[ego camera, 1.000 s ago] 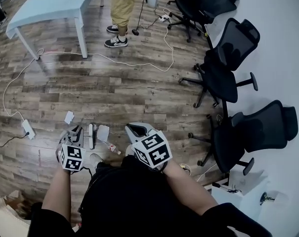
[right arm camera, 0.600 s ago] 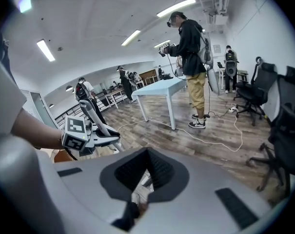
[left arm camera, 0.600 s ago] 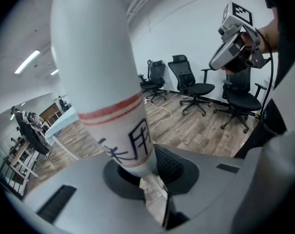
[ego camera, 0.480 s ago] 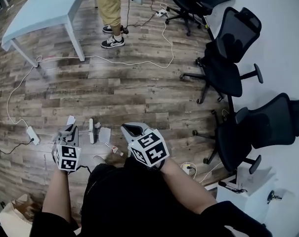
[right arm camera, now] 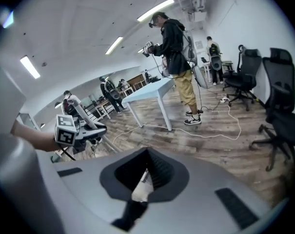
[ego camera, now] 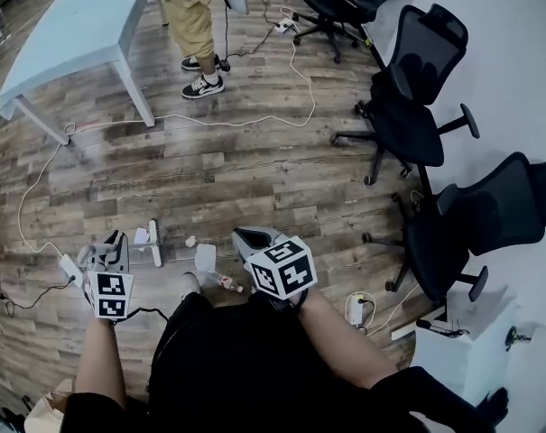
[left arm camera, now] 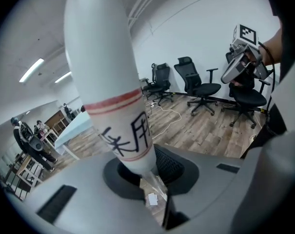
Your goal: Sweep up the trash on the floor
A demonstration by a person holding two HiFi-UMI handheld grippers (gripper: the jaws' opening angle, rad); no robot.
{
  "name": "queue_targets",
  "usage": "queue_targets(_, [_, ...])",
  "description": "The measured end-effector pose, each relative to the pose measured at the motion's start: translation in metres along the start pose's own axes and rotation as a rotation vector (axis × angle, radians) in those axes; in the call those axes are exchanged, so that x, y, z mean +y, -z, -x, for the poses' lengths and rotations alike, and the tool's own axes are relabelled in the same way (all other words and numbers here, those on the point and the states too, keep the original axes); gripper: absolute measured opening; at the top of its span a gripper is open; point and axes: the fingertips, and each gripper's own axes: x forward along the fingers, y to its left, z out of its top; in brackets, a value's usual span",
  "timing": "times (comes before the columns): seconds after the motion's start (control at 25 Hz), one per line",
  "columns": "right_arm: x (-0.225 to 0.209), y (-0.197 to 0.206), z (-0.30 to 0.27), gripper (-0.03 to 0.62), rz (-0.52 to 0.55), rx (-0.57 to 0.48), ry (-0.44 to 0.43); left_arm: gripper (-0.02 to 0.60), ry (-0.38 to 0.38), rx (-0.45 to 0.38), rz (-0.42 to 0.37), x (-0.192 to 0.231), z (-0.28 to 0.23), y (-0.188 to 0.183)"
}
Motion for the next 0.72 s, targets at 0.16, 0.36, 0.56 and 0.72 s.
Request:
queue_targets(0.16, [0.015, -0.012, -0.025, 0.014, -0.002, -0.01, 0.091, 0.048, 0.016, -0.021, -0.025, 0.048, -0.004, 0.015])
queue_targets(0.36, [0.041, -0.014, -0.055, 0.014, -0.031, -0.01, 0.165, 0.048, 0.017, -0.013, -0.031, 0.103, -0.01, 0.047])
queue_targets(0.56, [0.063, -0.006, -0.069, 0.014, -0.055, 0.004, 0.207, 0.048, 0.046, 0.003, -0.087, 0.134, -0.022, 0.075])
queue_targets(0.72, [0.072, 0.001, -0.066, 0.014, -0.041, 0.023, 0.25, 0.048, 0.054, 0.021, -0.11, 0.15, -0.037, 0.106])
